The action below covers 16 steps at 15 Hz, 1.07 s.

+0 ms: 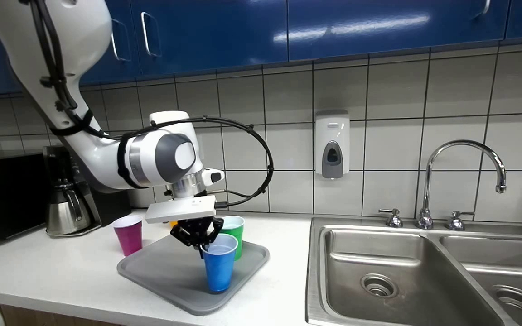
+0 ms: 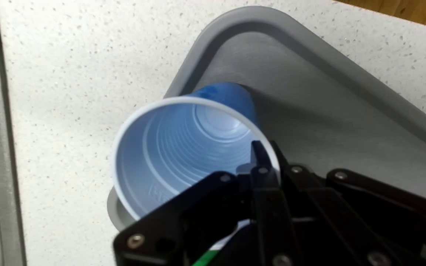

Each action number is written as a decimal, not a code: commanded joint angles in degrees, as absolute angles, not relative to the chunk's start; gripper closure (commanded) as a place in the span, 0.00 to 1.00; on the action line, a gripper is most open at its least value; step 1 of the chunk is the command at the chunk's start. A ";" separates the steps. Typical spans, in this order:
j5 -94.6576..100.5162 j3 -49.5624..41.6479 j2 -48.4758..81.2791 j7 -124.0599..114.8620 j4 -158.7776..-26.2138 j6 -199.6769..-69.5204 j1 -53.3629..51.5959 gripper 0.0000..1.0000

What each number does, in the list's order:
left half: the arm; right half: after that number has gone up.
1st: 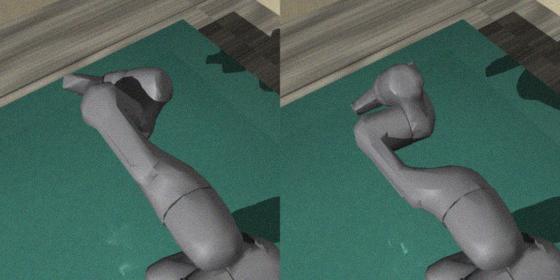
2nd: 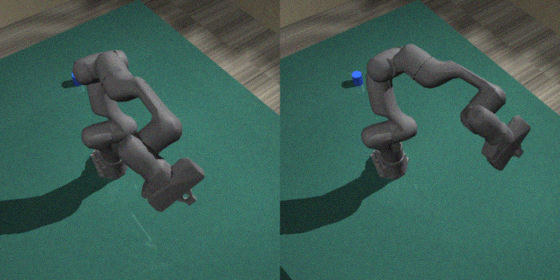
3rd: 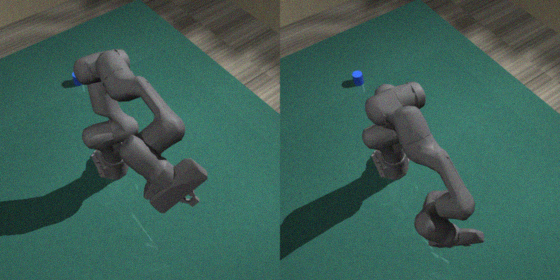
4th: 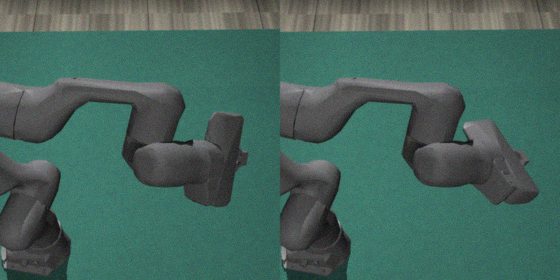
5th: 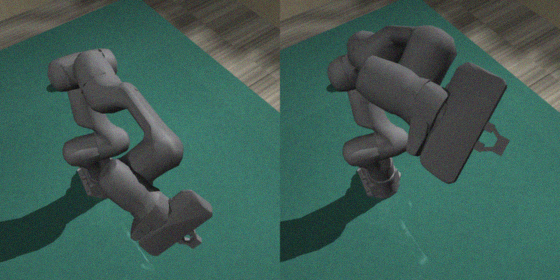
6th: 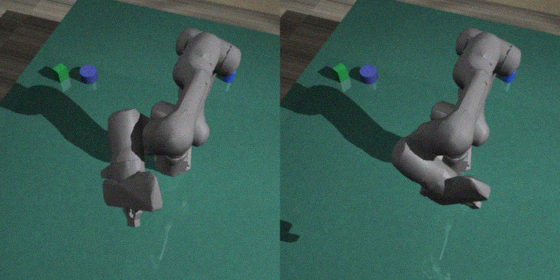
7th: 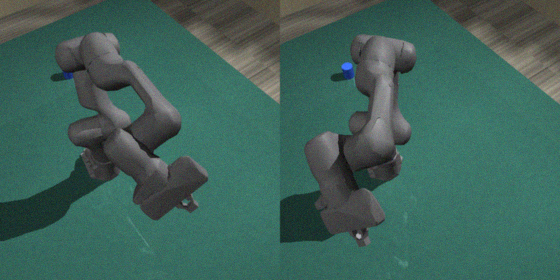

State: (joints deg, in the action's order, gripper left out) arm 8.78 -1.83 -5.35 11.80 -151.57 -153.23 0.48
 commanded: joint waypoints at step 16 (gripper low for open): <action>12.49 -1.10 -6.34 9.40 -153.46 -154.42 0.93 0.63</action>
